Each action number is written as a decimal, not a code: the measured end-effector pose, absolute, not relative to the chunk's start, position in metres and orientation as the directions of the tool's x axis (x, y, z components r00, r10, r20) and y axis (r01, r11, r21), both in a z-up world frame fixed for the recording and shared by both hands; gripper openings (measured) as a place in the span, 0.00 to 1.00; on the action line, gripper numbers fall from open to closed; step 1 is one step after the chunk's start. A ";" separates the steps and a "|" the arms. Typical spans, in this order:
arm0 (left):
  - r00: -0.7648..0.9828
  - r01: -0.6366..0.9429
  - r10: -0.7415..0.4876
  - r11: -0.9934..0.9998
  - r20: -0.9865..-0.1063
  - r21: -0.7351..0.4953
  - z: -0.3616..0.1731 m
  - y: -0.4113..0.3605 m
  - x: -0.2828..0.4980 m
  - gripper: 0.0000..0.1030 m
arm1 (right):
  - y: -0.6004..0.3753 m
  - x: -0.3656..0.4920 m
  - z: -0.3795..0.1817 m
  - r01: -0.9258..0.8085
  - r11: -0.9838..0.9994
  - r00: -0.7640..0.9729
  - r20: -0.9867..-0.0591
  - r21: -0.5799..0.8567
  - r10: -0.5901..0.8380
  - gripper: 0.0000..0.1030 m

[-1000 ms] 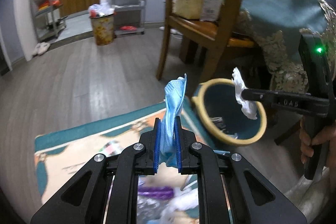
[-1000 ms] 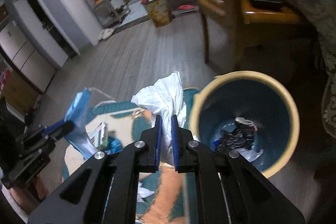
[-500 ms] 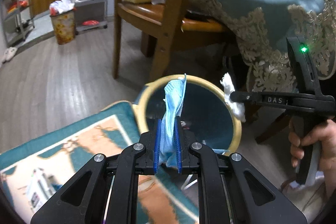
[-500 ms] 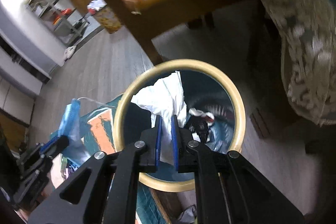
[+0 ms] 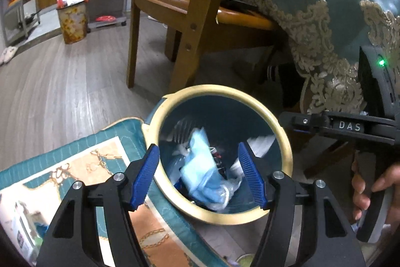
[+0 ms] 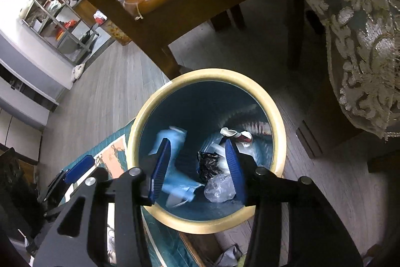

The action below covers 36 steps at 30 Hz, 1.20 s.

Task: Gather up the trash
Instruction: 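Carry the tissue and mask over the bin and open both grippers, then move both open grippers back toward the cushion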

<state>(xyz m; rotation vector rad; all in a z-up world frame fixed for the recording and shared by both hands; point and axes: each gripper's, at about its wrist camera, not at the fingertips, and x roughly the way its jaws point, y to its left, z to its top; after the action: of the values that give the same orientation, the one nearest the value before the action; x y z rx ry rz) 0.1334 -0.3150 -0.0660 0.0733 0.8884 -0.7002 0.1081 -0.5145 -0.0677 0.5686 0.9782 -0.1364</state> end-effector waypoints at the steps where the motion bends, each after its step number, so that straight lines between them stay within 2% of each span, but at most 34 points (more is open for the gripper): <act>1: 0.431 0.589 -0.530 0.779 -0.731 -0.218 -0.065 -0.315 0.133 0.64 | -0.514 0.107 -0.067 0.360 0.846 0.564 -0.814 0.393 0.138 0.47; 8: 0.451 0.588 -0.525 0.783 -0.722 -0.203 -0.053 -0.307 0.129 0.66 | -0.505 0.106 -0.057 0.346 0.857 0.572 -0.810 0.383 0.131 0.54; 12: 0.475 0.588 -0.516 0.789 -0.713 -0.179 -0.041 -0.294 0.120 0.72 | -0.496 0.104 -0.044 0.332 0.861 0.596 -0.793 0.386 0.126 0.69; 13: 0.481 0.586 -0.514 0.791 -0.710 -0.176 -0.038 -0.289 0.118 0.73 | -0.494 0.103 -0.040 0.331 0.862 0.602 -0.790 0.384 0.120 0.77; 15: 0.510 0.574 -0.501 0.804 -0.700 -0.157 -0.028 -0.276 0.113 0.82 | -0.492 0.100 -0.034 0.330 0.861 0.617 -0.779 0.386 0.113 0.85; 17: 0.551 0.548 -0.474 0.826 -0.687 -0.130 -0.017 -0.260 0.107 0.89 | -0.487 0.097 -0.028 0.331 0.853 0.631 -0.767 0.404 0.118 0.87; 23: 0.611 0.492 -0.446 0.861 -0.654 -0.128 0.008 -0.202 0.092 0.89 | -0.458 0.095 -0.020 0.307 0.849 0.639 -0.754 0.430 0.151 0.91; 28: 0.665 0.445 -0.397 0.891 -0.633 -0.091 0.023 -0.153 0.075 0.90 | -0.421 0.095 -0.019 0.261 0.887 0.629 -0.764 0.382 0.144 0.91; 36: 0.702 0.361 -0.310 0.931 -0.641 -0.056 0.023 -0.083 0.055 0.90 | -0.365 0.086 -0.026 0.191 0.916 0.617 -0.769 0.353 0.168 0.91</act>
<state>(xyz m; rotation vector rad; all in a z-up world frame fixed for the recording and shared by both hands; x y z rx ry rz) 0.0551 -0.0831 0.0227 0.0758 0.6988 -0.3738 0.0858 -0.3651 -0.0257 0.4277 0.9138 -0.0135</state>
